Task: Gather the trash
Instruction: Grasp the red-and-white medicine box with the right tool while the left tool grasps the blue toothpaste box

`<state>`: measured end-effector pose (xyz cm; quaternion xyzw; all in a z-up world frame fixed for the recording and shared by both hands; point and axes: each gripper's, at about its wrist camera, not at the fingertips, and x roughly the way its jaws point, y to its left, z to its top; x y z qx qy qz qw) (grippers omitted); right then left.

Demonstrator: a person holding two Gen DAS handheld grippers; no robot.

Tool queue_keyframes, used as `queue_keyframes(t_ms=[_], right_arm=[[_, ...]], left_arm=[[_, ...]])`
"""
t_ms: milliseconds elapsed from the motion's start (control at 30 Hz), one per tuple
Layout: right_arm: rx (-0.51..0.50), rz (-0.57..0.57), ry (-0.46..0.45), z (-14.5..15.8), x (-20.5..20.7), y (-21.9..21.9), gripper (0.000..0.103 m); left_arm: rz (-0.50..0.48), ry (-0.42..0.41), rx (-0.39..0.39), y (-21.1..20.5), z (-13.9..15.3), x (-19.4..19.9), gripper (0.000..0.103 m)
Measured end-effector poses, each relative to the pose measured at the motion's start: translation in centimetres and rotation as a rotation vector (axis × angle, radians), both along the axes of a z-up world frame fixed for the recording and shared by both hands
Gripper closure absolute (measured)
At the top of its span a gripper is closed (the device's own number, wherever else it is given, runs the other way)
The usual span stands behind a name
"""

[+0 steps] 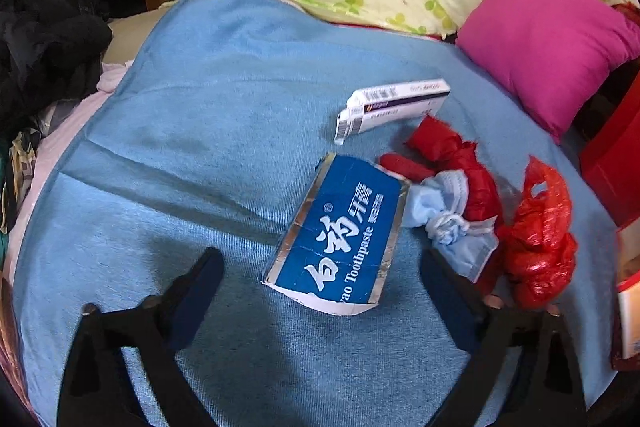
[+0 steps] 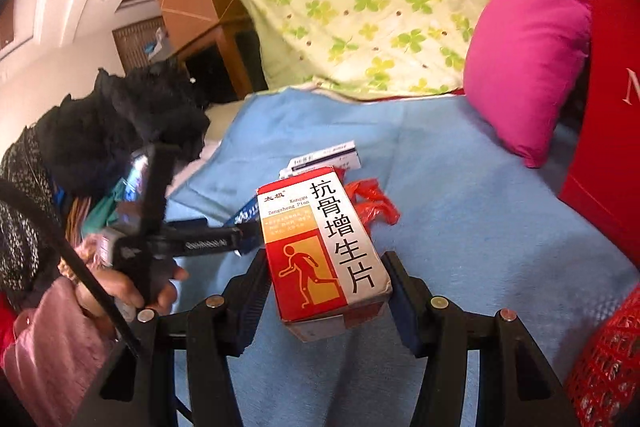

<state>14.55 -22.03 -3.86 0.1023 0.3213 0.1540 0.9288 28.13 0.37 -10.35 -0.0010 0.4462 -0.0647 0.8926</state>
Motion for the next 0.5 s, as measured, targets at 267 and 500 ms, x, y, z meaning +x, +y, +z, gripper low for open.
queue_keyframes(t_ms=[267,500], right_arm=[[0.002,-0.013,0.000,0.1,-0.2,0.2,0.045],[-0.002,-0.007,-0.003,0.4,-0.2,0.4,0.045]], left_arm=[[-0.006,0.018,-0.029,0.2,-0.8,0.1,0.039],[-0.022,-0.035,-0.029,0.6,1.0,-1.7,0.039]])
